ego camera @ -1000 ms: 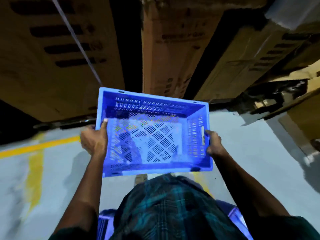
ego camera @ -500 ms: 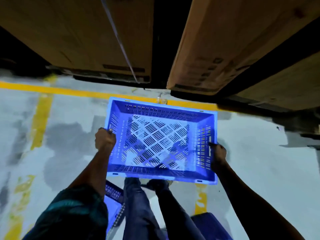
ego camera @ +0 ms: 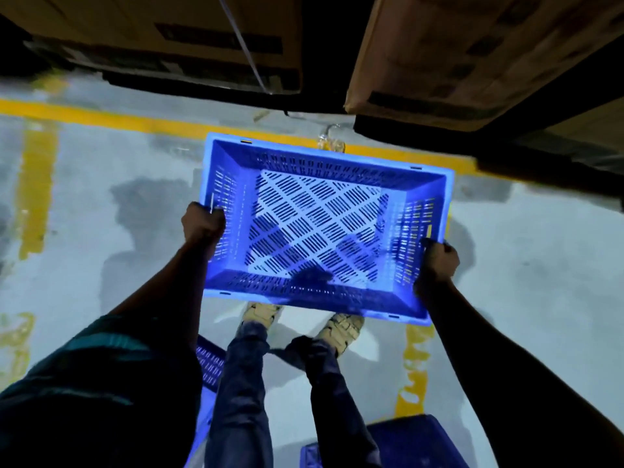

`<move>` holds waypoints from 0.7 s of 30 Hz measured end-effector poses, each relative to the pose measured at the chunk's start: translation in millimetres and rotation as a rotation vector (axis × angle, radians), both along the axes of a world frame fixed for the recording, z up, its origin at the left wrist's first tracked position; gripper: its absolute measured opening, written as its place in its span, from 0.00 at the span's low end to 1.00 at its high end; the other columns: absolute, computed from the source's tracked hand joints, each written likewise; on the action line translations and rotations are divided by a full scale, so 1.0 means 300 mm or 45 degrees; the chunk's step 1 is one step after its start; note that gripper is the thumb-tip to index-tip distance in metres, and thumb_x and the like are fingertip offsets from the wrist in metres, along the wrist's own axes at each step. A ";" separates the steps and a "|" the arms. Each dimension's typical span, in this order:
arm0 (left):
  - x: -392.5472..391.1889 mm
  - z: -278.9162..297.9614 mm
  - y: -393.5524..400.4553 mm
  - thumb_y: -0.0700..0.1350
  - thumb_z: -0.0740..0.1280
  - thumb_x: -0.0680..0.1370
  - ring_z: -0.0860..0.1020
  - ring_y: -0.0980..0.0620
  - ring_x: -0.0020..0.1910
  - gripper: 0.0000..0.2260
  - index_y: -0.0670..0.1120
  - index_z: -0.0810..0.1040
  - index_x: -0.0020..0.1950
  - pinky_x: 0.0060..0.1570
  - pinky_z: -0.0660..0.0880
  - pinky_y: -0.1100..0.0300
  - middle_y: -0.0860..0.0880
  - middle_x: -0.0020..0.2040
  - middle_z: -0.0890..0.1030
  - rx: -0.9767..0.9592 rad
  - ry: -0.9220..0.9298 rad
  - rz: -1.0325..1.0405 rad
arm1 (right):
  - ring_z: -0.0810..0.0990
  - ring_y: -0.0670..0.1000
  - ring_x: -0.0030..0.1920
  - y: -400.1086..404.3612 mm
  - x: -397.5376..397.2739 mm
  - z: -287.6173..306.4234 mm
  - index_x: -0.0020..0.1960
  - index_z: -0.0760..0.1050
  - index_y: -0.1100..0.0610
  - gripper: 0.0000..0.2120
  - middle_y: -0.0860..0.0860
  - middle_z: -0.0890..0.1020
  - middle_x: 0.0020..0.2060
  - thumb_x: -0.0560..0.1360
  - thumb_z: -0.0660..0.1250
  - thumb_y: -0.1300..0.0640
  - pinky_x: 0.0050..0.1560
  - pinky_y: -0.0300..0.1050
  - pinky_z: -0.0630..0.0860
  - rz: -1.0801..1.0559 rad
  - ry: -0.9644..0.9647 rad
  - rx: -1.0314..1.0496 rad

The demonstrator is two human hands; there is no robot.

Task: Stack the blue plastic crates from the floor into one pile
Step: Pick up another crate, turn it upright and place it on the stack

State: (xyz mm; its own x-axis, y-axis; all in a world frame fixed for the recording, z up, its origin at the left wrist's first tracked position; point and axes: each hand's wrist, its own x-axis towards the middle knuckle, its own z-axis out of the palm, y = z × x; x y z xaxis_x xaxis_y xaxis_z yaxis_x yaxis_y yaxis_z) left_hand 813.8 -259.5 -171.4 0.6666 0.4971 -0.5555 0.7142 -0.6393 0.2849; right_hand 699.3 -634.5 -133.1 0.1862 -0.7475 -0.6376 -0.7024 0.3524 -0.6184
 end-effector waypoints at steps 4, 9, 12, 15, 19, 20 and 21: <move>-0.028 -0.066 0.024 0.53 0.67 0.75 0.78 0.40 0.54 0.19 0.39 0.76 0.56 0.47 0.73 0.54 0.38 0.56 0.80 -0.030 0.059 0.091 | 0.76 0.52 0.38 -0.019 0.022 -0.067 0.58 0.80 0.63 0.16 0.56 0.81 0.48 0.71 0.68 0.63 0.33 0.38 0.73 -0.028 0.026 0.051; -0.035 -0.089 0.003 0.53 0.68 0.72 0.74 0.46 0.45 0.20 0.41 0.74 0.58 0.43 0.69 0.58 0.41 0.55 0.78 -0.074 -0.013 0.175 | 0.76 0.52 0.37 -0.034 0.023 -0.111 0.61 0.79 0.61 0.19 0.54 0.81 0.48 0.70 0.68 0.62 0.31 0.38 0.72 -0.062 0.027 0.101; -0.016 -0.091 -0.003 0.54 0.69 0.70 0.78 0.45 0.47 0.24 0.39 0.76 0.59 0.44 0.73 0.58 0.41 0.56 0.80 -0.176 -0.046 0.317 | 0.78 0.52 0.35 -0.029 0.020 -0.129 0.59 0.80 0.60 0.19 0.54 0.83 0.47 0.68 0.68 0.58 0.32 0.37 0.74 0.002 0.066 0.045; 0.014 -0.092 0.003 0.56 0.71 0.67 0.82 0.42 0.50 0.27 0.40 0.78 0.60 0.47 0.78 0.56 0.41 0.56 0.82 -0.291 -0.035 0.438 | 0.83 0.59 0.48 -0.030 0.044 -0.136 0.60 0.78 0.58 0.25 0.55 0.84 0.50 0.64 0.66 0.52 0.50 0.46 0.80 0.118 0.117 -0.078; 0.058 -0.091 0.003 0.56 0.71 0.67 0.81 0.39 0.53 0.28 0.39 0.76 0.61 0.49 0.79 0.51 0.37 0.58 0.81 -0.319 -0.022 0.401 | 0.80 0.58 0.56 -0.049 0.089 -0.149 0.64 0.73 0.56 0.27 0.50 0.79 0.50 0.66 0.68 0.52 0.53 0.47 0.73 0.248 0.117 -0.110; 0.064 -0.091 -0.003 0.55 0.72 0.68 0.81 0.38 0.55 0.28 0.39 0.76 0.61 0.48 0.78 0.52 0.36 0.59 0.80 -0.309 -0.016 0.361 | 0.79 0.58 0.56 -0.052 0.090 -0.150 0.65 0.72 0.57 0.28 0.51 0.78 0.50 0.66 0.69 0.52 0.52 0.46 0.71 0.289 0.130 -0.119; 0.067 -0.088 -0.010 0.55 0.72 0.70 0.80 0.39 0.56 0.28 0.38 0.75 0.62 0.46 0.76 0.54 0.37 0.60 0.80 -0.281 -0.011 0.312 | 0.79 0.59 0.57 -0.052 0.084 -0.151 0.65 0.72 0.57 0.29 0.52 0.79 0.52 0.65 0.69 0.51 0.52 0.46 0.71 0.327 0.145 -0.126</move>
State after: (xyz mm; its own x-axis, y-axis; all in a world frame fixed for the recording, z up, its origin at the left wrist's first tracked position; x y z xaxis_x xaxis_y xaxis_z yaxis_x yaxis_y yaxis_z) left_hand 833.7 -262.4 -198.0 0.5472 0.5115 -0.6625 0.8361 -0.3711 0.4040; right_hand 724.6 -650.1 -178.4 0.3088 -0.7449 -0.5915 -0.8276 0.0960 -0.5530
